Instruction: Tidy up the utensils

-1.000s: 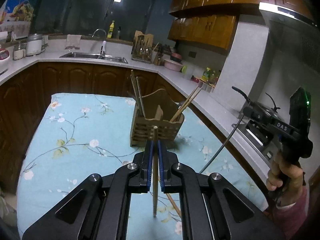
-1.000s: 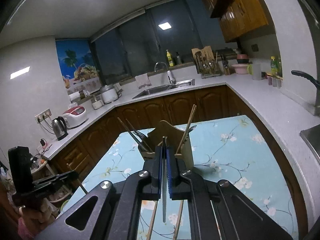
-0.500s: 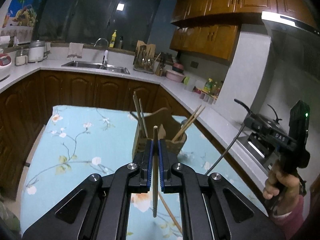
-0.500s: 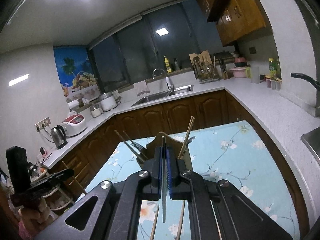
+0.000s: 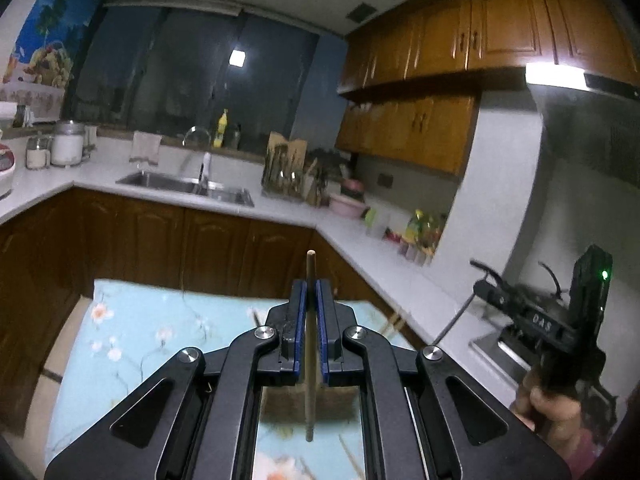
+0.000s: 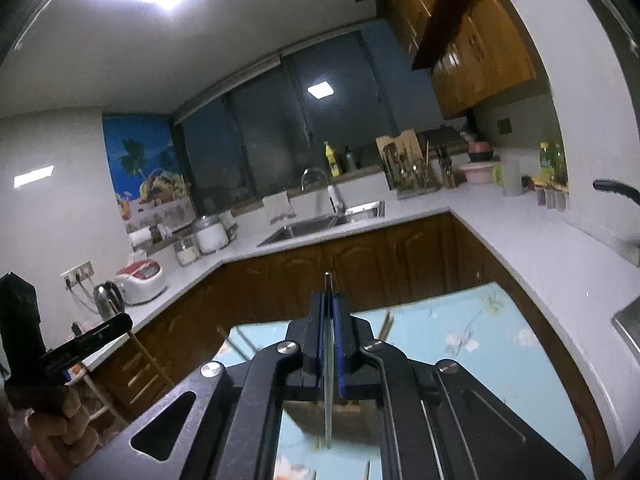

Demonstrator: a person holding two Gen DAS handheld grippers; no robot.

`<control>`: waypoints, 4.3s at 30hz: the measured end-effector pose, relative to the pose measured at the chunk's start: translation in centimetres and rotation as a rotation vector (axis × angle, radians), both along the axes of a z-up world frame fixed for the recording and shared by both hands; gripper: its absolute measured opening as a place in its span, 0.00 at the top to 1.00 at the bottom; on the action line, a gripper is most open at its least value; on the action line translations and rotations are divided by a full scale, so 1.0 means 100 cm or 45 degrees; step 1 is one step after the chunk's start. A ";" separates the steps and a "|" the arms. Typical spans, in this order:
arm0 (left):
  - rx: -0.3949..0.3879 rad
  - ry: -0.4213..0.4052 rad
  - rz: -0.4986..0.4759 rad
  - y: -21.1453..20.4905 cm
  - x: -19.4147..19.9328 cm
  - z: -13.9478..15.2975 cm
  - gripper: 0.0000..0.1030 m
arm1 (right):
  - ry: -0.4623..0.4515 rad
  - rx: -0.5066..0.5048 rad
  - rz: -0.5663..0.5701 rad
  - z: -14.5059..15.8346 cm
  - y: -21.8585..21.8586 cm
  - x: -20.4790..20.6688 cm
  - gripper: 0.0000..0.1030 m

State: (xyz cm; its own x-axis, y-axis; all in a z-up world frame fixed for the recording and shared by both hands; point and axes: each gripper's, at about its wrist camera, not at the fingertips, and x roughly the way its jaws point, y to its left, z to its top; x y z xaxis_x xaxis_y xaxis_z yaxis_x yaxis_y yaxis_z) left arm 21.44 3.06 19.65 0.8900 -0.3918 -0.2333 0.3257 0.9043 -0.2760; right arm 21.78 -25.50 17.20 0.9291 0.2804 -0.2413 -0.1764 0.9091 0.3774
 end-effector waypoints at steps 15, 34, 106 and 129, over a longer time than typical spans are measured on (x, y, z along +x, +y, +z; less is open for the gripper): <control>0.019 -0.027 0.092 -0.033 0.073 -0.020 0.96 | -0.043 -0.080 -0.059 -0.009 0.015 0.052 0.96; -0.045 -0.112 0.191 -0.034 0.086 -0.046 0.95 | 0.046 -0.019 -0.079 -0.060 0.014 0.065 0.96; 0.030 0.302 0.307 0.006 -0.133 -0.168 0.17 | 0.210 -0.076 0.059 -0.139 0.023 -0.117 0.27; 0.316 0.027 0.433 -0.028 -0.206 -0.212 0.00 | -0.156 -0.336 -0.132 -0.175 0.044 -0.229 0.00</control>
